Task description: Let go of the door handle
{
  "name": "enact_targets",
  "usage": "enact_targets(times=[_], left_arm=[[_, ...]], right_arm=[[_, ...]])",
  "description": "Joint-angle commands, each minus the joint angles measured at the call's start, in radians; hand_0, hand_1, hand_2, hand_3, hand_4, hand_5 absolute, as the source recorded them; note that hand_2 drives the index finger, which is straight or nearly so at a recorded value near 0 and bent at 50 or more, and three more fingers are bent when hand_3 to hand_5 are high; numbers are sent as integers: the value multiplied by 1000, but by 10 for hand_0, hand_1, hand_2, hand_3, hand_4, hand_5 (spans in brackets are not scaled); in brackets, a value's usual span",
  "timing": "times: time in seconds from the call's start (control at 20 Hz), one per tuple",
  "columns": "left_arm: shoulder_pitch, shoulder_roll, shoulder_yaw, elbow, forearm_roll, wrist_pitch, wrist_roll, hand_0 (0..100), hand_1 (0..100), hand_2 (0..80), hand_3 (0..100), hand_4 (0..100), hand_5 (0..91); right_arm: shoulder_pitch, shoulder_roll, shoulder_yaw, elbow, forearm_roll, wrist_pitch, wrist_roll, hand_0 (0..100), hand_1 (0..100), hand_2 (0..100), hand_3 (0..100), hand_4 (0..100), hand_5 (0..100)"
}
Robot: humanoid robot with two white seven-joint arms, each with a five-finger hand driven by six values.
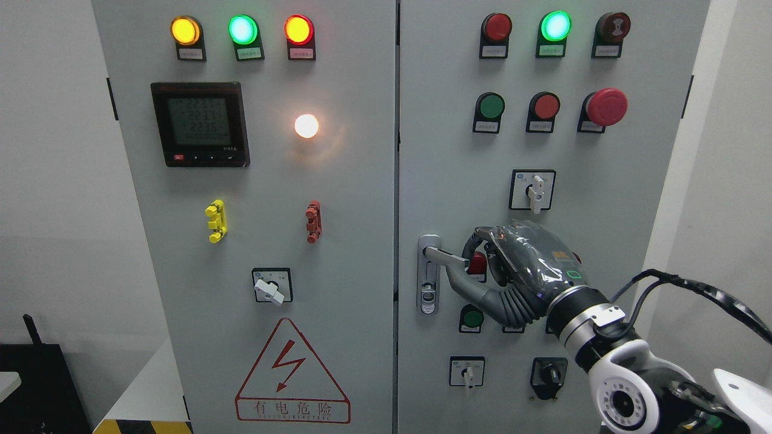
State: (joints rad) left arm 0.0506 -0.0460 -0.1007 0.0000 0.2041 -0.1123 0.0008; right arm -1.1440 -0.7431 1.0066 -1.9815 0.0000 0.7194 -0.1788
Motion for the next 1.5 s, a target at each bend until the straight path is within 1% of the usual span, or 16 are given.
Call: enact_targets(times=[0.0,0.2,0.5,0.85,1.05,1.45], left_arm=[[0,0,-1,-31,0,0,1,120,389,0,0,0,0],[0,0,0,-31,0,0,1,120,389,0,0,0,0],[0,0,-1,-31,1,0,1,120,389,0,0,0,0],[0,0,-1,-31,0,0,1,120,389,0,0,0,0],[0,0,1,-31,1,0,1,120,389,0,0,0,0],[0,0,0,-31,1,0,1,120,389,0,0,0,0]], right_arm=[[0,7,1,1,-12,0,1,449,294,491,1000,1000,993],[0,7,1,1,-14,0,2,451,295,492,1000,1000,993],[0,25,1,7,-12,0,2,452,298,493,1000,1000,993],[0,24,1,7,-12,0,1,452,302,502,1000,1000,993],[0,24,1,7,-12,0,1,453,305,534,1000,1000,993],[1,24,1,7,-14,0,1,456,306,556,1000,1000,992]])
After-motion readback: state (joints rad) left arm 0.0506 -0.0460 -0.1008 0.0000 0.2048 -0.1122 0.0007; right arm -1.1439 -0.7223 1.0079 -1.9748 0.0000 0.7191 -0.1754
